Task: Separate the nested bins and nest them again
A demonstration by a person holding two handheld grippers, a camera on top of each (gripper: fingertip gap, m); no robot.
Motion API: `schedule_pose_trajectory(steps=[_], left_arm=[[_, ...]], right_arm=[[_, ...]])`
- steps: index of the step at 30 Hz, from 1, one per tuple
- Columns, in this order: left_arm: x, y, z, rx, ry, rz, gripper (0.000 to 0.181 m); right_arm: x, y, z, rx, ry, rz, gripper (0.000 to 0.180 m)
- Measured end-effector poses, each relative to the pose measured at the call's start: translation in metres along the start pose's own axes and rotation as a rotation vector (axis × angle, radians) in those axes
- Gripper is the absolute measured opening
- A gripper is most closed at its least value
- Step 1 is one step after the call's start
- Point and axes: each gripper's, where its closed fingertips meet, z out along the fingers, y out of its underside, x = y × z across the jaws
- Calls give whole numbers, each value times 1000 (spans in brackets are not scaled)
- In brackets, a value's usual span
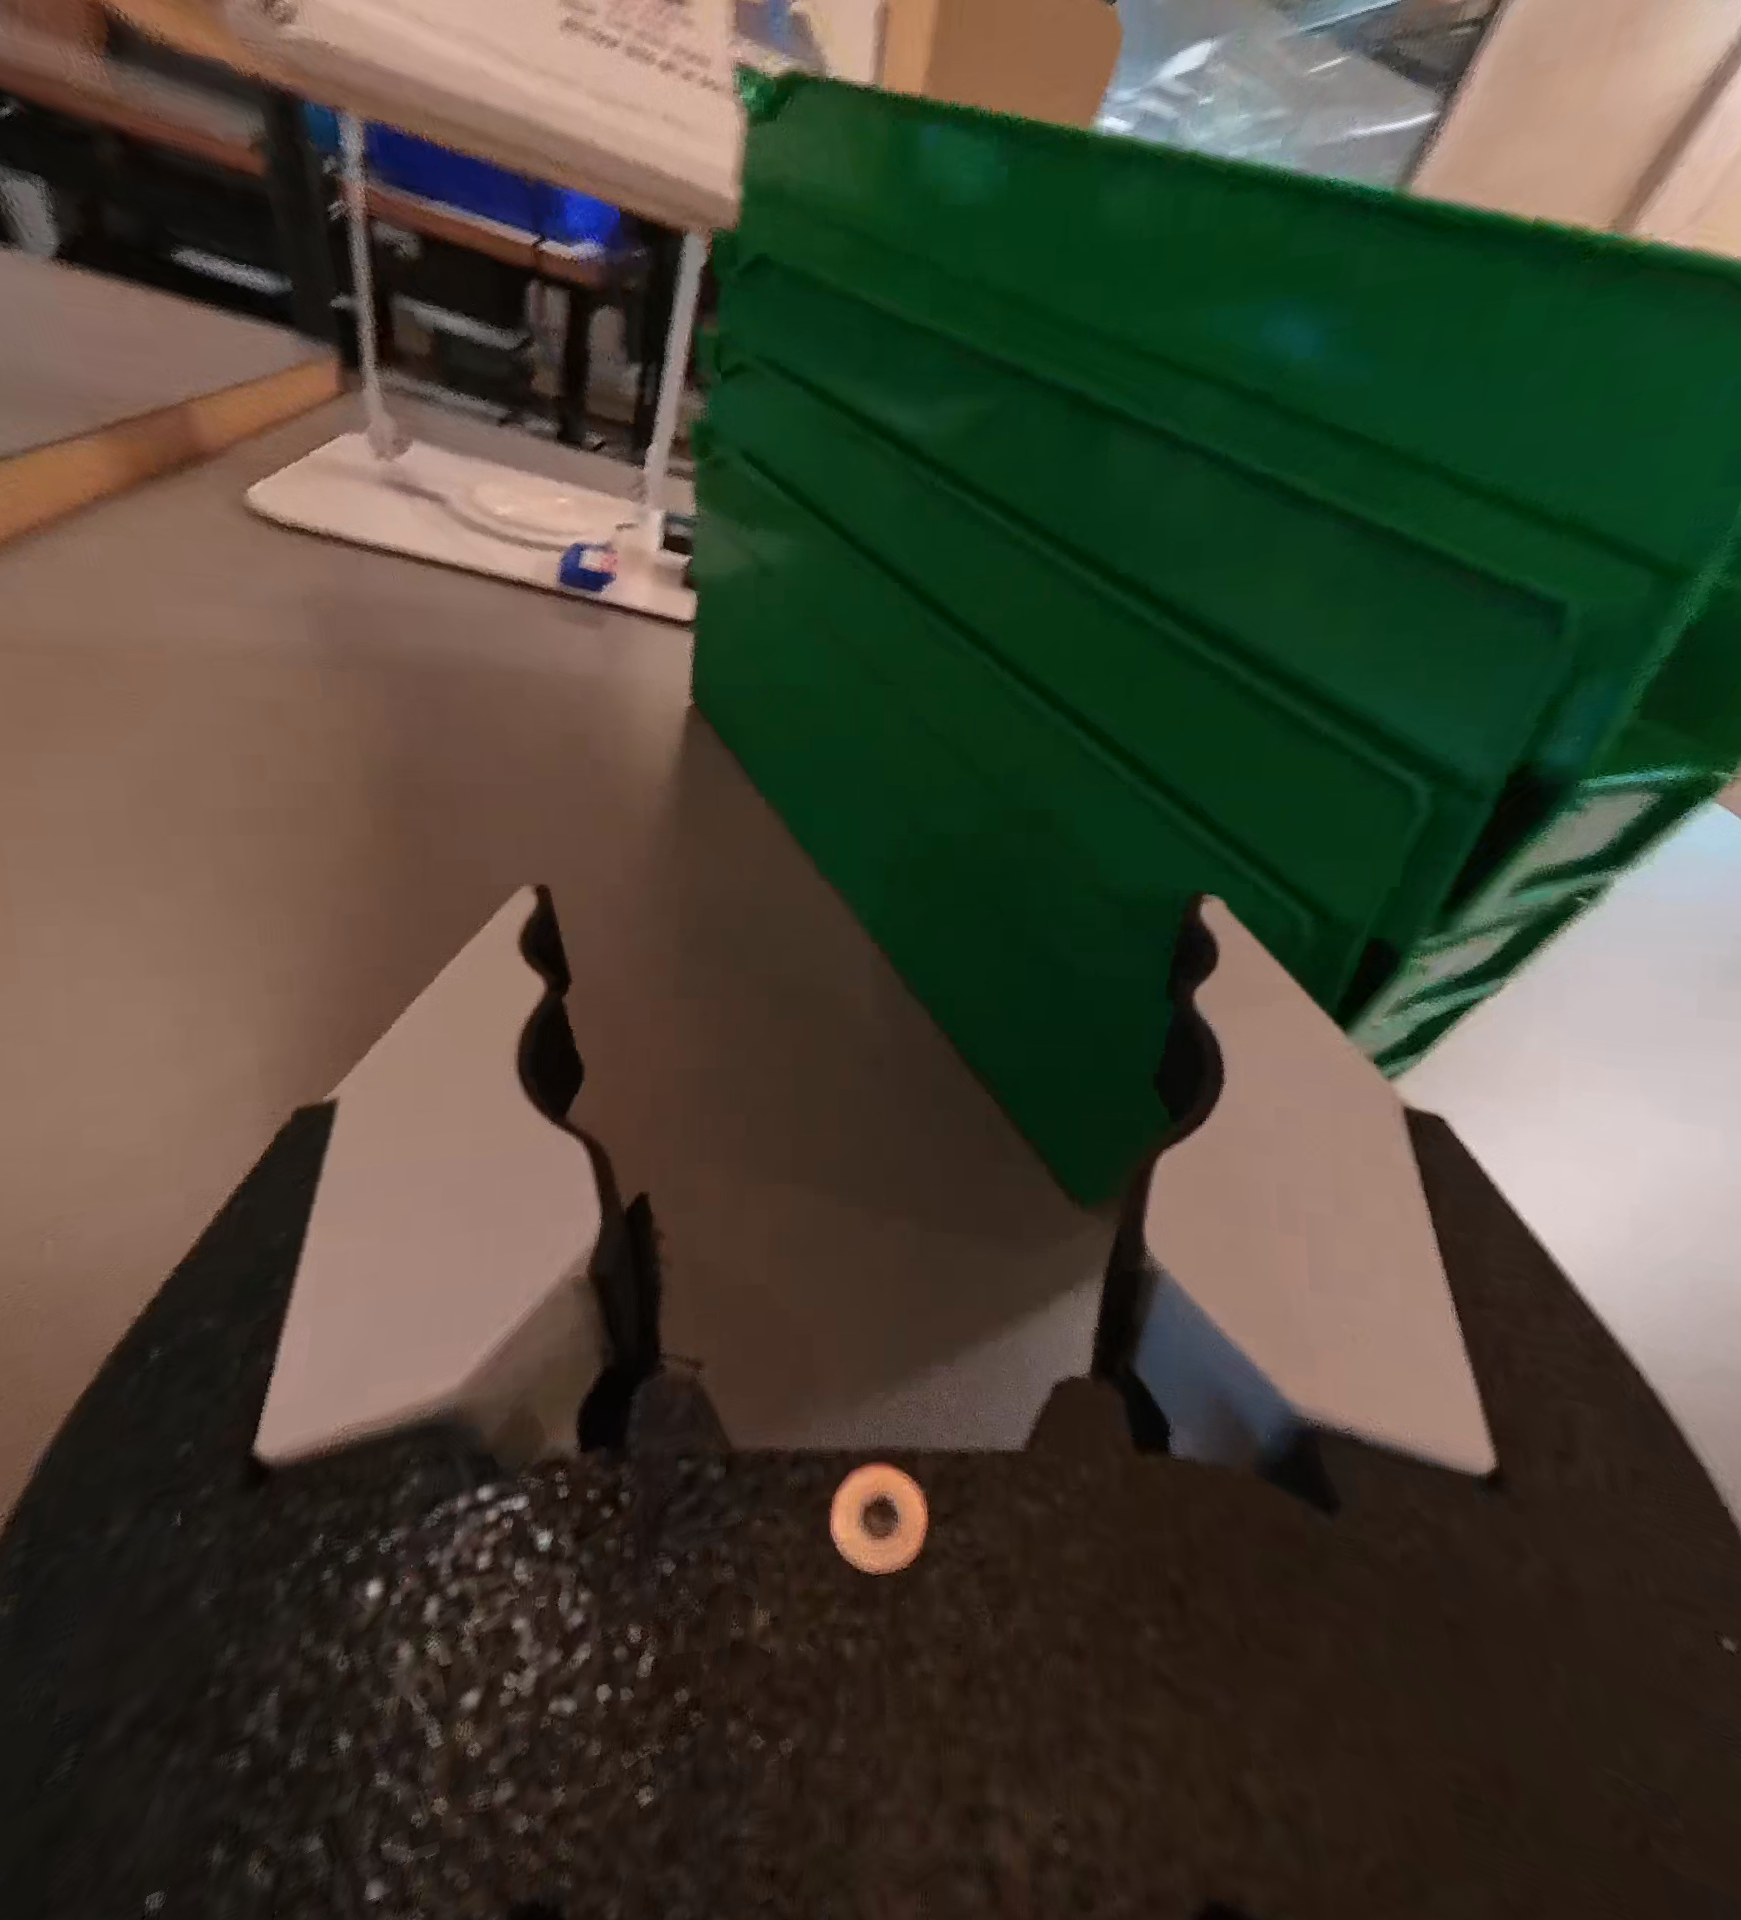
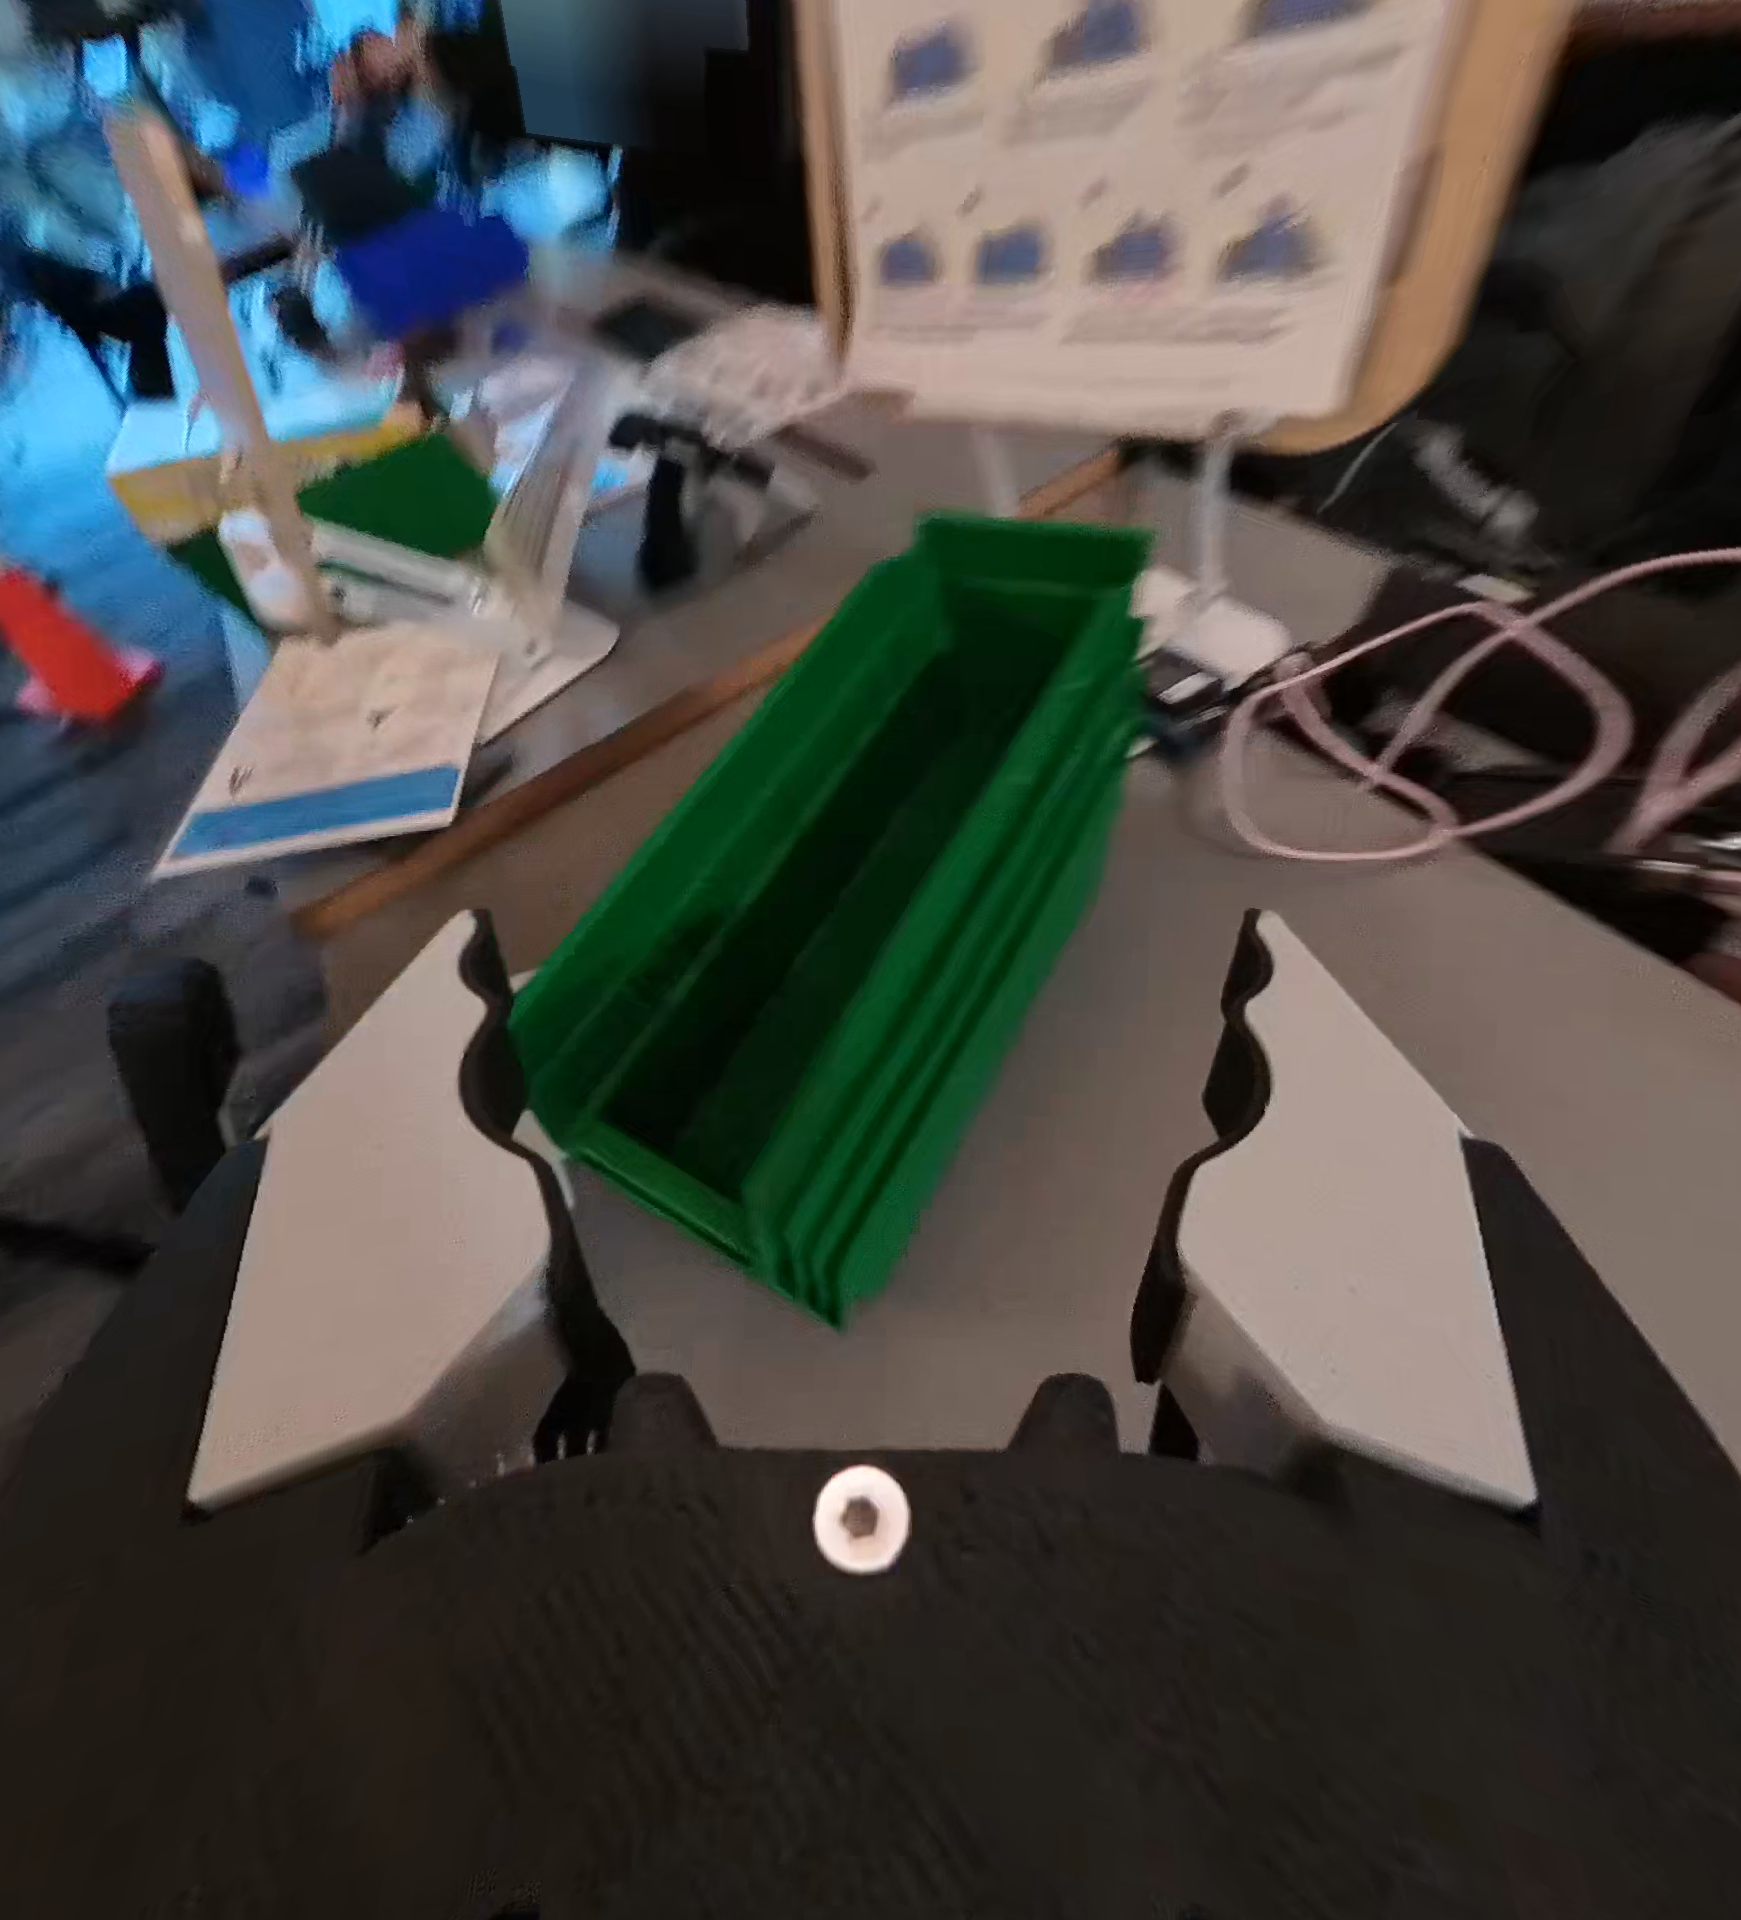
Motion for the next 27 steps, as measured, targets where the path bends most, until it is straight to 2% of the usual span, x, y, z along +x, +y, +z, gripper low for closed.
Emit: schedule_pose_trajectory(steps=[1,3,6,8,11,16,24,27], left_arm=[[9,-3,0,19,50,24,113],[23,-12,-6,68,133,96,93],[38,-29,-22,190,240,84,101],[38,-31,-24,206,267,64,103],[36,-34,-26,221,267,62,102],[24,-37,-28,235,213,61,98],[24,-31,-20,199,205,60,100],[27,-29,-18,184,234,44,103]], right_arm=[[-15,-2,19,-67,-37,-5,134],[-38,-5,52,-173,-105,12,135],[-28,2,91,-327,13,-3,135],[-15,15,111,-443,106,-28,136],[-13,36,132,-578,138,14,137],[-6,46,141,-673,205,16,125],[-6,50,144,-741,252,-1,127],[-7,49,143,-753,267,6,111]])
